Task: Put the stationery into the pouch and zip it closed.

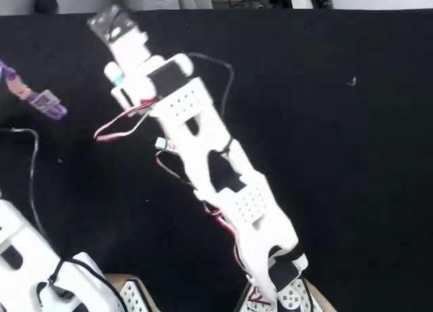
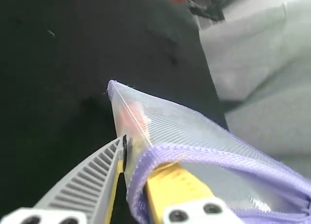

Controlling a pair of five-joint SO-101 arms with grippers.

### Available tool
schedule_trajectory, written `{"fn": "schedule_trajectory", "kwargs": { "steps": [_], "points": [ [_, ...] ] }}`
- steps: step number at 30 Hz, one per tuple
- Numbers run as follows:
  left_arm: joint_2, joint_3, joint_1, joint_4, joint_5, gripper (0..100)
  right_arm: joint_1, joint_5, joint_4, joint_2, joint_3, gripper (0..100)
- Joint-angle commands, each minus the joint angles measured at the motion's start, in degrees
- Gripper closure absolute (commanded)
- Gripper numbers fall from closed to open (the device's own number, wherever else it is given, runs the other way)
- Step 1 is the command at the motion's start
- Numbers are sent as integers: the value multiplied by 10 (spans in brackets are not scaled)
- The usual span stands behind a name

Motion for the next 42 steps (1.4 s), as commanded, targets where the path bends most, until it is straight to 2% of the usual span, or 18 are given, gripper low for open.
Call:
{"fn": "schedule_trajectory", "kwargs": {
  "steps": [1, 7, 15, 20, 23, 34, 42],
  "points": [
    [-12, -39, 54, 20, 4, 972, 28, -7, 22, -7, -117, 987],
    [-12, -79, 106, 84, 4, 972, 34, -8, 28, -6, -164, 987],
    [-12, -120, 240, 155, -25, 972, 59, -8, 44, -6, -221, 987],
    [-8, -155, 287, 213, -40, 972, 82, -8, 47, -29, -224, 987],
    [-6, -171, 300, 237, -40, 972, 86, -8, 48, -36, -225, 987],
    [-5, -156, 325, 251, -75, 972, 107, -5, 55, -86, -225, 987],
    [-5, -92, 325, 204, -75, 972, 106, -8, 78, -133, -225, 987]
  ]
}}
